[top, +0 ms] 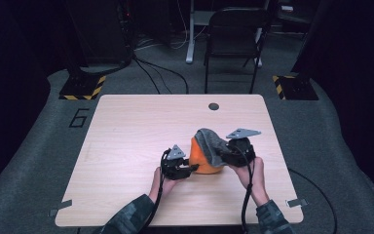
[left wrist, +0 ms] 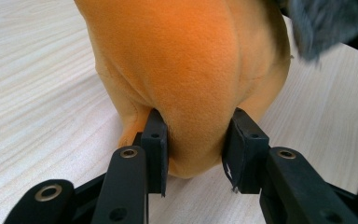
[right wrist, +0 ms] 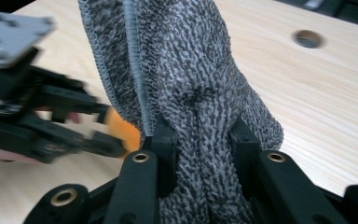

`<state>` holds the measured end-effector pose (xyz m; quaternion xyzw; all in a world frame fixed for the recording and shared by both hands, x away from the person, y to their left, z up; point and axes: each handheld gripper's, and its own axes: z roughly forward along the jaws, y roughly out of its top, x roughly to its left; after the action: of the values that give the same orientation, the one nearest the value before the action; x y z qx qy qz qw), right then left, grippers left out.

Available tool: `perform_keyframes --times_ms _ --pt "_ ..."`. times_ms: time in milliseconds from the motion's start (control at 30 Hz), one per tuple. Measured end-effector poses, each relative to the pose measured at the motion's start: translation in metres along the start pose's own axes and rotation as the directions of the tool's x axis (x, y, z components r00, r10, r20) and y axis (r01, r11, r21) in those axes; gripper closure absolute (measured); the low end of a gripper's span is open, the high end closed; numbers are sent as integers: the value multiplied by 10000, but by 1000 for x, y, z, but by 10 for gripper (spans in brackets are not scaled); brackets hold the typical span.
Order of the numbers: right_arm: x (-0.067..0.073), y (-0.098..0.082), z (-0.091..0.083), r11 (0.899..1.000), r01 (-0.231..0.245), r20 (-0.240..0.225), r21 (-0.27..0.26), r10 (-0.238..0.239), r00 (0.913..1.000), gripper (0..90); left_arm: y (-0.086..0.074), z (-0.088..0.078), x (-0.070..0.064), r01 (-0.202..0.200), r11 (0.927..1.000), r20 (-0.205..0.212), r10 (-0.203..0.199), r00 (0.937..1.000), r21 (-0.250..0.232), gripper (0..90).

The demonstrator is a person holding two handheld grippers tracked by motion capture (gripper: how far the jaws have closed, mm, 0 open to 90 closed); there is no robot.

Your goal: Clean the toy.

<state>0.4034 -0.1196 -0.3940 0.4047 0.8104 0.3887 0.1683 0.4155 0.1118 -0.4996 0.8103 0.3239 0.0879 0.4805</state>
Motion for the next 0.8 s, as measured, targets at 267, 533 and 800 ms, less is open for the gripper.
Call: perform_keyframes --times_ms 267,533,800 --pt "15 -3 35 9977 406 176 540 -416 9990 691 -2 0 2 -11 10000 -127 11 9999 44 637" --pt "4 -8 33 9949 578 677 821 -635 9957 691 -3 0 -1 -96 10000 -115 96 9999 25 641" --pt "-24 -20 28 9908 -25 1041 1357 -118 9945 690 -2 1 -1 -338 9994 -50 338 9994 61 656"
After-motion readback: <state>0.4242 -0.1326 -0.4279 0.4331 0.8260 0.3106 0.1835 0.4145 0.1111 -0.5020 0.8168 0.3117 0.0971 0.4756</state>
